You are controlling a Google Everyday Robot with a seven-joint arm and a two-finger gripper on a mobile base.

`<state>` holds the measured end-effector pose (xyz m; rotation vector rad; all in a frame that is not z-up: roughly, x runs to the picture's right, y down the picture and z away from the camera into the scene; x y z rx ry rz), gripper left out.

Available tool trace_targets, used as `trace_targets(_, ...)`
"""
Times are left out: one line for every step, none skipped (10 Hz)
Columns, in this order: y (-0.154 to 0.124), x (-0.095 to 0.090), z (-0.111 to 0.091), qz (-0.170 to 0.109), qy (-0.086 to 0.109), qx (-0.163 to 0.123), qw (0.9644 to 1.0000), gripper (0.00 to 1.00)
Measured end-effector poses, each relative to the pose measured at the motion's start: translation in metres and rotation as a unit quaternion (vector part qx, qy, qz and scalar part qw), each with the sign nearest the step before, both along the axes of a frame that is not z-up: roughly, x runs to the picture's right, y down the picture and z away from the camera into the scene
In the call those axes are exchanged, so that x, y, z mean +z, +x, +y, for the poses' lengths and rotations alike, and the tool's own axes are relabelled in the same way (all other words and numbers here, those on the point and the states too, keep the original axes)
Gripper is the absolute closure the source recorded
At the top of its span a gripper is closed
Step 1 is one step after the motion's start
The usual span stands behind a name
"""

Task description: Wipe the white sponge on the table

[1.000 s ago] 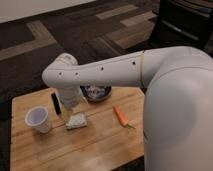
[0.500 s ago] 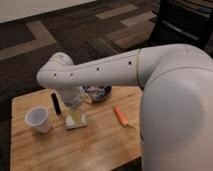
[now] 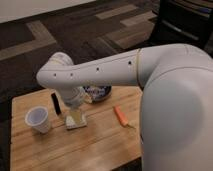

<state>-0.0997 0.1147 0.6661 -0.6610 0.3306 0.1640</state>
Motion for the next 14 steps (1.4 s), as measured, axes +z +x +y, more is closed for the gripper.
trace_targets(-0.002,0.004,0.001,-0.011,0.0,-0.009,0.9999,0.35)
trace_targets(-0.005,0.009,-0.001,-0.026,0.003,-0.021,0.9994,0.35)
trace_targets(-0.008,0.013,-0.003,-0.039,0.007,-0.031,0.9987,0.35)
trace_targets(-0.014,0.016,-0.005,-0.057,0.014,-0.043,0.9974,0.35)
trace_targets(-0.02,0.018,-0.006,-0.07,0.019,-0.051,0.9961,0.35)
trace_targets(-0.029,0.021,-0.006,-0.089,0.025,-0.056,0.9941,0.35)
trace_targets(-0.039,0.024,-0.004,-0.106,0.031,-0.056,0.9923,0.35)
trace_targets(-0.045,0.026,-0.002,-0.117,0.034,-0.054,0.9911,0.35)
trace_targets(-0.051,0.031,0.001,-0.131,0.035,-0.053,0.9893,0.35)
trace_targets(-0.054,0.033,0.004,-0.139,0.034,-0.053,0.9883,0.35)
trace_targets(-0.055,0.038,0.008,-0.145,0.031,-0.055,0.9874,0.35)
trace_targets(-0.054,0.043,0.012,-0.149,0.028,-0.061,0.9865,0.35)
trace_targets(-0.055,0.048,0.014,-0.154,0.027,-0.066,0.9854,0.35)
trace_targets(-0.055,0.053,0.015,-0.159,0.028,-0.072,0.9843,0.35)
